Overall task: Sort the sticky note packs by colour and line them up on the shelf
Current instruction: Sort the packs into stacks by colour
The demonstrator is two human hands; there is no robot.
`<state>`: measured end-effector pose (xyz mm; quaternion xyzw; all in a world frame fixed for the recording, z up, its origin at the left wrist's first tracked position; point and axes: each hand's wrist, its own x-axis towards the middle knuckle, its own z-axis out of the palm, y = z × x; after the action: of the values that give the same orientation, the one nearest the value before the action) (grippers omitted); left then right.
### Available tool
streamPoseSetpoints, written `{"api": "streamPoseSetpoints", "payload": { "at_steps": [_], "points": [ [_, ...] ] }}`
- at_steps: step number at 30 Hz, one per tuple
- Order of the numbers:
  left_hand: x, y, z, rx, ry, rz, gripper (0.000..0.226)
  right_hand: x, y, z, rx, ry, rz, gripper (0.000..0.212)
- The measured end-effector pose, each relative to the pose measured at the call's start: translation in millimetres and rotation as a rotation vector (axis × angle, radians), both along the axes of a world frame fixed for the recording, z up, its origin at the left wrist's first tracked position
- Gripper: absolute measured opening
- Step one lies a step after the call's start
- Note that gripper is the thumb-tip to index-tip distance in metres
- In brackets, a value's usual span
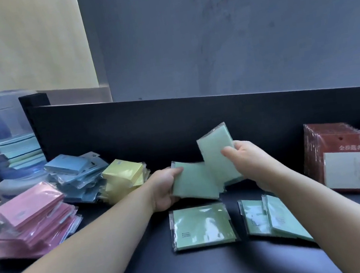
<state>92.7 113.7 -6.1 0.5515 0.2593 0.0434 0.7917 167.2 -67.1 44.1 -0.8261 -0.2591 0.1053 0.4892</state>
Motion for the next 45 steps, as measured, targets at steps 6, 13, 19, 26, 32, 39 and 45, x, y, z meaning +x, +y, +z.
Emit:
{"api": "streamPoseSetpoints", "payload": {
  "at_steps": [6,13,19,26,32,39,45],
  "points": [
    [4.6,4.7,-12.5,-0.119,-0.075,0.024,0.04,-7.1,22.1,-15.0,0.392,0.426,-0.069,0.025],
    [-2.5,3.6,-14.2,-0.144,-0.272,-0.15,0.041,-11.1,37.6,-38.1,0.468,0.353,-0.245,0.048],
    [-2.6,2.4,-17.4,-0.021,-0.346,-0.045,0.029,-4.3,33.4,-43.4,0.011,0.03,-0.283,0.041],
    [5.3,3.1,-21.0,-0.044,-0.42,0.086,0.01,-7.8,12.0,-17.0,-0.521,-0.448,-0.196,0.048],
    [4.9,2.4,-18.3,-0.069,-0.434,0.106,0.009,-46.4,4.8,-13.1,-0.851,-0.308,0.457,0.071],
    [0.6,1.1,-17.0,-0.009,-0.431,0.005,0.013,-38.6,5.2,-19.5,-0.683,-0.45,0.313,0.058],
    [-3.0,-0.9,-20.0,0.146,-0.405,-0.146,0.042,-19.7,2.7,-37.5,-0.466,-0.638,0.039,0.081]
  ]
}}
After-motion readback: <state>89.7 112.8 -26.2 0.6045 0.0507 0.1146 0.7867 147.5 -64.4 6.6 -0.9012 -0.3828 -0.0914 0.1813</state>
